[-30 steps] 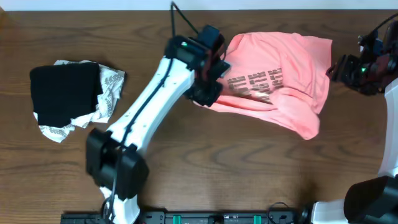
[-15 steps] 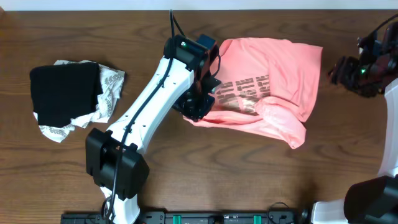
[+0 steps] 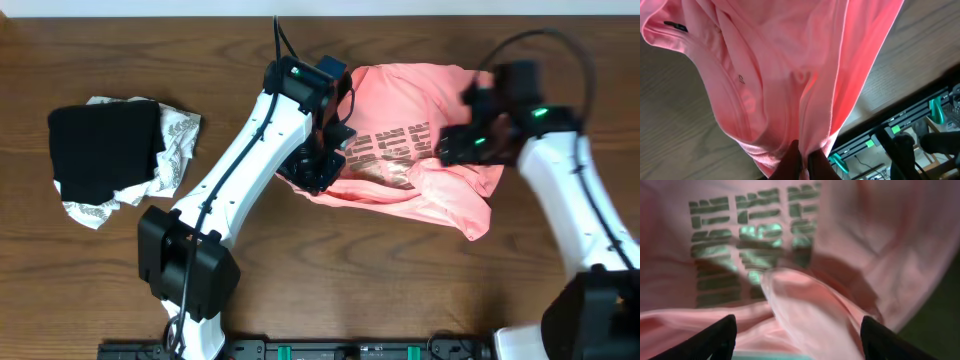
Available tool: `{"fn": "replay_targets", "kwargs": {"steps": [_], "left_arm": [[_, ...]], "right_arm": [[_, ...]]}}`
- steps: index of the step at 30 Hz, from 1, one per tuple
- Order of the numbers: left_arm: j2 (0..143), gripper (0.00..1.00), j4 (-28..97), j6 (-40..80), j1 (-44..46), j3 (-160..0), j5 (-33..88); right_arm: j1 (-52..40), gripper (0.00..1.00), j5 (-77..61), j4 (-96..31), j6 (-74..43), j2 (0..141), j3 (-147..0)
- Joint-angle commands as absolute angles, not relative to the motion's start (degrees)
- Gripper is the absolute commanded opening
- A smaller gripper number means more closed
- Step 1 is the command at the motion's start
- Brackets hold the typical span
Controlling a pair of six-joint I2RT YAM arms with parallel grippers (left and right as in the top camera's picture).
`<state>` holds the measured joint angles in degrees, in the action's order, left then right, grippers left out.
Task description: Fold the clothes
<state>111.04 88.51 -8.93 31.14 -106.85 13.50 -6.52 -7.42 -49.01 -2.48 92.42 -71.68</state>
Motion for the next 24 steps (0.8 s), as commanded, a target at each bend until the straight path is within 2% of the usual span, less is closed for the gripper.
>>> {"fn": "replay_targets", "kwargs": {"steps": [1, 9, 13, 19, 22, 24], "left_arm": [[111.5, 0.06, 88.9, -8.7, 30.8, -107.1, 13.2], [111.5, 0.06, 88.8, -8.7, 30.8, -107.1, 13.1], [111.5, 0.06, 88.8, -8.7, 30.8, -107.1, 13.1], [111.5, 0.06, 88.7, -8.7, 30.8, -107.1, 12.9], [111.5, 0.06, 88.7, -8.7, 30.8, -107.1, 12.8], [111.5, 0.06, 88.7, -8.8, 30.8, -107.1, 12.8]], "right_arm": [[-9.6, 0.77, 3.2, -43.8, -3.2, 92.3, -66.6], [-11.7, 0.70, 1.7, -37.1, -2.9, 92.3, -59.3], [-14.0, 0.71, 2.1, -33.7, -2.3, 92.3, -56.8], [-17.5, 0.71, 11.0, -30.6, -2.7, 92.4, -53.6], [-17.5, 0.67, 15.1, -30.1, -5.6, 92.9, -52.8], [-17.5, 0.58, 15.2, -29.5, -5.8, 93.3, -52.4]]}}
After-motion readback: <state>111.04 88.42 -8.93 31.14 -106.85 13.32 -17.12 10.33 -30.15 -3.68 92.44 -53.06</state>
